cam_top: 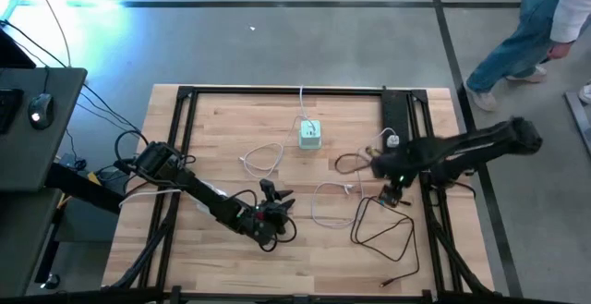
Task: Insert USB
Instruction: Insert the black USB cable into the left white outlet extension
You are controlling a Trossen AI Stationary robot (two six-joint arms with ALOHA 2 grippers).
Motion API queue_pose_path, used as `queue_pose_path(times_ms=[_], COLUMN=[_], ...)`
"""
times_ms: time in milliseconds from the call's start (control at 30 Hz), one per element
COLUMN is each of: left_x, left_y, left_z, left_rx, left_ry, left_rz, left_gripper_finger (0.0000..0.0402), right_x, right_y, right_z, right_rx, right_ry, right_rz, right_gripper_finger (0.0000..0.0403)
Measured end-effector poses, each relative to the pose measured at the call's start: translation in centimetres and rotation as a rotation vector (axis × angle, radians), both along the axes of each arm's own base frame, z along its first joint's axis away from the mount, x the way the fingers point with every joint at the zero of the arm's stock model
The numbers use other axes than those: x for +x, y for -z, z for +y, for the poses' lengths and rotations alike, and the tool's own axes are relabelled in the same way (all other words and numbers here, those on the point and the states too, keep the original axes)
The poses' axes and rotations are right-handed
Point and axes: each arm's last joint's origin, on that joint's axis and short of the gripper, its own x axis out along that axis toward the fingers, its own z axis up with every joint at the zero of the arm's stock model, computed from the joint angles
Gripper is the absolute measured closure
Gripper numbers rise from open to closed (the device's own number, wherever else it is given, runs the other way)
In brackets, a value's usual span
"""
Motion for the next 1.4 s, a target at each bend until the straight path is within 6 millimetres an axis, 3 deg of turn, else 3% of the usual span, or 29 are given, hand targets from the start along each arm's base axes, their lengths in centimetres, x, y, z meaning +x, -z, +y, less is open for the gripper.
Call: queue_pose_path(times_ms=[200,500,633,800,867,967,1233,1300,1400], left_x=[0.0,0.1,0.1,0.1,0.1,0.1,0.4,0.4,0.3], left_y=[0.0,0.0,0.0,0.0,0.0,0.0,0.1,0.1,-0.2], left_z=[0.0,0.2,0.2,0.2,0.2,0.1,0.8,1.0,1.3], left_rx=[0.0,-0.002,-0.002,-0.004,-0.009,-0.019,-0.048,-0.027,0.079], left_ry=[-0.001,-0.004,-0.005,-0.002,0.003,0.016,-0.02,-0.042,-0.128], left_rz=[0.0,0.0,0.001,0.001,0.004,0.009,-0.014,-0.014,-0.031], left_gripper_finger=[0.0273,0.0273,0.0273,0.0273,0.0273,0.0273,0.0273,0.0273,0.0275], right_x=[-0.6,0.7,1.0,1.2,1.3,1.7,4.0,4.6,5.2], right_y=[4.2,7.0,8.1,8.5,8.3,7.3,0.6,-1.2,-3.6], right_z=[1.0,2.8,3.2,3.4,3.4,3.6,4.7,5.6,8.2], right_rx=[-0.056,-0.129,-0.139,-0.153,-0.155,-0.215,-0.491,-0.576,-0.728], right_ry=[0.013,-0.078,-0.095,-0.091,-0.107,-0.131,-0.177,-0.247,-0.485], right_rz=[0.13,0.163,0.224,0.229,0.2,0.138,-0.035,-0.119,-0.303], right_gripper_finger=[0.0197,0.0218,0.0264,0.0358,0.0389,0.0396,0.0402,0.0402,0.0403])
